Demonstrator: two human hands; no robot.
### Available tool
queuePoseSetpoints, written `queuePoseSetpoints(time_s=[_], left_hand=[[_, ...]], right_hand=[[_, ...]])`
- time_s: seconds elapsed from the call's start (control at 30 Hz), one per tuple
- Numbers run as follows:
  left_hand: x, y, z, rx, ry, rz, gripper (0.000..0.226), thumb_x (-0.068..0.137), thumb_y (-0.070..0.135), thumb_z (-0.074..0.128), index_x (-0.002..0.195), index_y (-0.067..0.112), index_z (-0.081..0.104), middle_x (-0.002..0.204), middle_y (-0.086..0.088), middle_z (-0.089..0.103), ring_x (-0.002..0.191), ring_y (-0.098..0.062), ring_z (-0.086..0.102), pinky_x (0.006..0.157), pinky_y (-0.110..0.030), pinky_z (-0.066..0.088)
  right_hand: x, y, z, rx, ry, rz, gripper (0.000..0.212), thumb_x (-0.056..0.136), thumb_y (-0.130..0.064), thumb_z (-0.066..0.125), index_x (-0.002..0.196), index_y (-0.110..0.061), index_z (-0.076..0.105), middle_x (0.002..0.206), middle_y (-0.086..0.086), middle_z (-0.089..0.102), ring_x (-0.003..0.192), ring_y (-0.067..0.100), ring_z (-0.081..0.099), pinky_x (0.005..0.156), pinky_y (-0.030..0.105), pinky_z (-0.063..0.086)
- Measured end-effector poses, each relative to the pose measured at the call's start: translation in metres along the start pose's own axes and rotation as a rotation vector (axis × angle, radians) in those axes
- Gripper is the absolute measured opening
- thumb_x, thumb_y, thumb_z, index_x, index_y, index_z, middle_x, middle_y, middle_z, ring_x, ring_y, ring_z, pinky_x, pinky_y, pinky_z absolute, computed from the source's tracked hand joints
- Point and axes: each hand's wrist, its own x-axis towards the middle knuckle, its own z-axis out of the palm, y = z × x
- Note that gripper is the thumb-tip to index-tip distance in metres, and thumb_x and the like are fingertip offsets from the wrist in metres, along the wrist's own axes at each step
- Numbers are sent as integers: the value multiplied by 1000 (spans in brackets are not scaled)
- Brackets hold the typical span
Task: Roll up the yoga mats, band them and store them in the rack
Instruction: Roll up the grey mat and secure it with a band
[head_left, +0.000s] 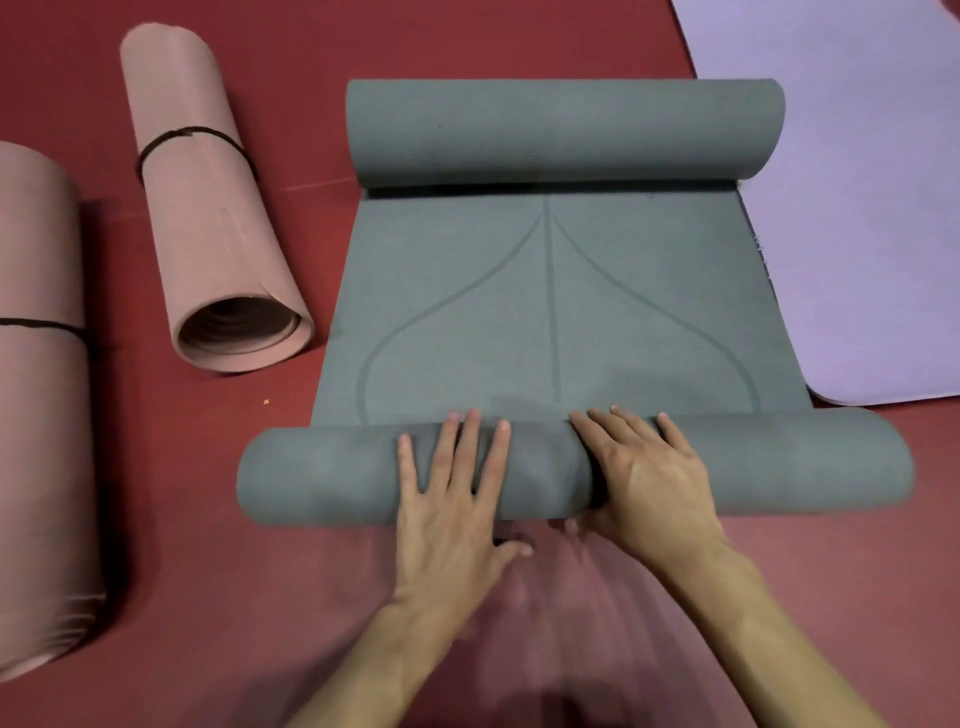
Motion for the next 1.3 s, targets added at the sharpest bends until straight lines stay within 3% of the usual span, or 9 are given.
queuePoseSetpoints(time_s=[0.23,0.37,0.57,0.83,1.0,1.07,1.17,1.23,1.3], left_hand=[[12,-17,-5,-50,156,135,91,64,48,89,144,21,55,131,-7,61,122,-30,59,109,-55,40],[-1,-20,-16,-97,72,185,95,53,54,87,139,26,60,126,0,64,114,-25,60,100,-47,47],[-13,-25,-18,-161,-32,250,95,50,73,75,134,33,57,116,9,66,102,-18,65,86,-39,54],[-3,-39,-19,-214,-195,310,105,41,81,71,137,40,57,114,19,62,102,-11,62,85,-37,58],[28,-40,-29,-226,-501,274,111,53,83,76,151,47,39,133,22,52,121,-8,49,102,-31,45],[50,-44,-32,-269,-575,276,108,51,84,78,147,50,41,128,24,55,119,-7,51,100,-30,45],[67,-46,-33,-303,-661,288,109,47,88,75,144,52,42,124,26,57,119,-6,50,105,-35,44],[57,-47,-29,-236,-535,303,110,50,95,66,147,47,46,133,23,58,125,-7,52,109,-35,41],[32,-42,-21,-189,-157,267,96,69,94,54,143,34,60,135,12,65,122,-15,61,110,-39,40]], right_hand=[[8,-6,-38,-168,-124,-38,75,63,-77,74,124,-36,56,119,-14,69,111,15,68,84,30,49],[-3,-5,-46,-197,-242,-63,75,60,-78,74,120,-38,53,116,-16,70,110,15,69,77,29,48],[-18,-15,-52,-64,-429,-74,94,55,-83,73,140,-58,43,122,-25,69,117,8,66,91,27,50],[-26,-12,-53,26,-473,-19,97,52,-86,72,140,-54,46,125,-23,68,118,7,65,93,28,49],[-41,-7,-26,30,-334,-44,128,51,-81,78,160,-32,33,164,-10,38,149,14,41,124,43,31],[-54,-5,-4,23,-104,-51,132,41,-79,80,153,-16,47,155,5,51,141,25,53,119,55,37],[-54,-3,12,77,25,-49,111,45,-78,79,137,-20,61,130,0,65,119,26,65,110,52,42],[-48,-2,7,103,29,-28,106,39,-81,77,129,-25,65,120,-5,68,110,23,67,102,48,49],[-43,-1,1,111,-8,0,107,30,-82,77,124,-29,66,114,-9,69,105,19,69,99,46,51]])
